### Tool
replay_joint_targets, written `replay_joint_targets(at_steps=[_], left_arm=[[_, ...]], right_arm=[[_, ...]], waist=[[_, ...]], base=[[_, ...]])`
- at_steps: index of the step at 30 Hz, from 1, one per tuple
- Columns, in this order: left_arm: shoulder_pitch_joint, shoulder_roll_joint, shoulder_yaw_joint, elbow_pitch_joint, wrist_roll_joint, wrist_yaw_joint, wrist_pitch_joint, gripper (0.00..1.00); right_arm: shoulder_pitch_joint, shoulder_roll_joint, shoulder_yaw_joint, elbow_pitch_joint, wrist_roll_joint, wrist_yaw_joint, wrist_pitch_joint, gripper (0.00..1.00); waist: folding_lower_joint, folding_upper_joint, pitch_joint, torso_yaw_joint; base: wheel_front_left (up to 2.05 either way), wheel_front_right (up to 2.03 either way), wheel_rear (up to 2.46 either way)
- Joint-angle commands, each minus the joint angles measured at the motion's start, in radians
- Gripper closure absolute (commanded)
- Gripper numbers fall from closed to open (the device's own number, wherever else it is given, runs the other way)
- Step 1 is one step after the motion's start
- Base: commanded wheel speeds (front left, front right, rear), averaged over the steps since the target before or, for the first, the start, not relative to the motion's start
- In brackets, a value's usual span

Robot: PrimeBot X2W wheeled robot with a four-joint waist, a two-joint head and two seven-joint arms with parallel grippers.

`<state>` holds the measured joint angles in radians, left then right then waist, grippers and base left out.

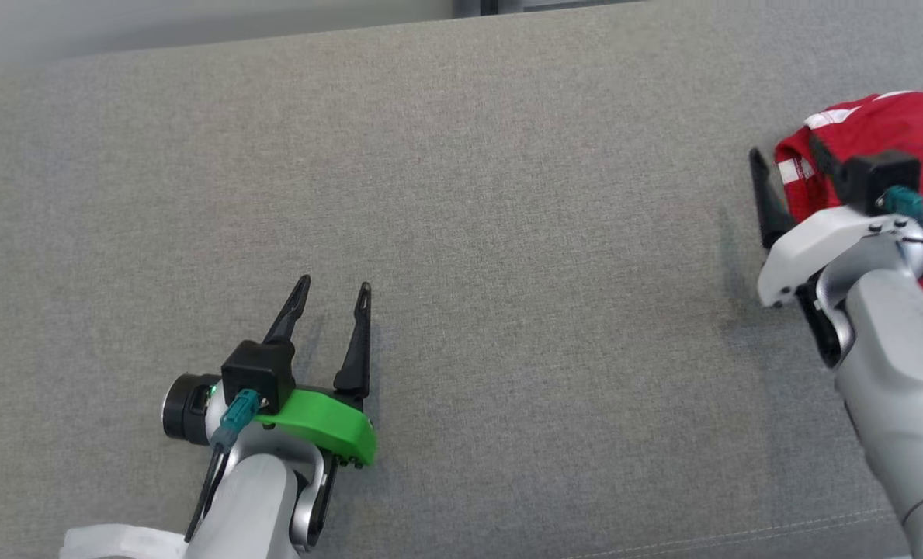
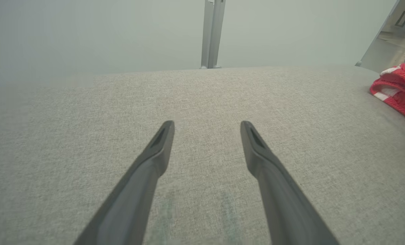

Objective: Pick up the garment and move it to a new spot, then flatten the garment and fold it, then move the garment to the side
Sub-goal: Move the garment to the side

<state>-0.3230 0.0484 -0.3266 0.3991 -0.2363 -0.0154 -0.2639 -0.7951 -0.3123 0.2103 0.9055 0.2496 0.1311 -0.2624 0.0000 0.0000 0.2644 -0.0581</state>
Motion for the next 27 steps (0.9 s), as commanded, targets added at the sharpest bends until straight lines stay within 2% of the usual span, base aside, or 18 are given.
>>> replay_joint_targets(at_steps=[1,13,21,27], left_arm=[[0.024,0.005,0.016,0.006,0.004,0.005,0.0,0.0],[0.13,0.004,0.16,0.042,0.02,0.01,0.0,0.0],[0.216,0.004,0.279,0.049,0.046,0.0,0.0,0.0],[0.255,0.004,0.326,0.05,0.054,-0.006,0.0,0.0]], right_arm=[[0.047,0.025,-0.008,-0.024,-0.007,-0.001,-0.002,0.0],[0.313,0.194,-0.08,-0.199,-0.037,-0.001,-0.002,0.0],[0.455,0.247,-0.147,-0.303,-0.061,-0.001,-0.002,0.0],[0.513,0.256,-0.164,-0.332,-0.082,-0.001,-0.002,0.0]], waist=[[0.0,0.0,-0.046,0.024],[0.0,0.0,-0.145,0.08],[0.0,0.0,-0.212,0.078],[0.0,0.0,-0.245,0.07]], base=[[0.0,0.0,0.0],[0.0,0.0,0.0],[0.0,0.0,0.0],[0.0,0.0,0.0]])
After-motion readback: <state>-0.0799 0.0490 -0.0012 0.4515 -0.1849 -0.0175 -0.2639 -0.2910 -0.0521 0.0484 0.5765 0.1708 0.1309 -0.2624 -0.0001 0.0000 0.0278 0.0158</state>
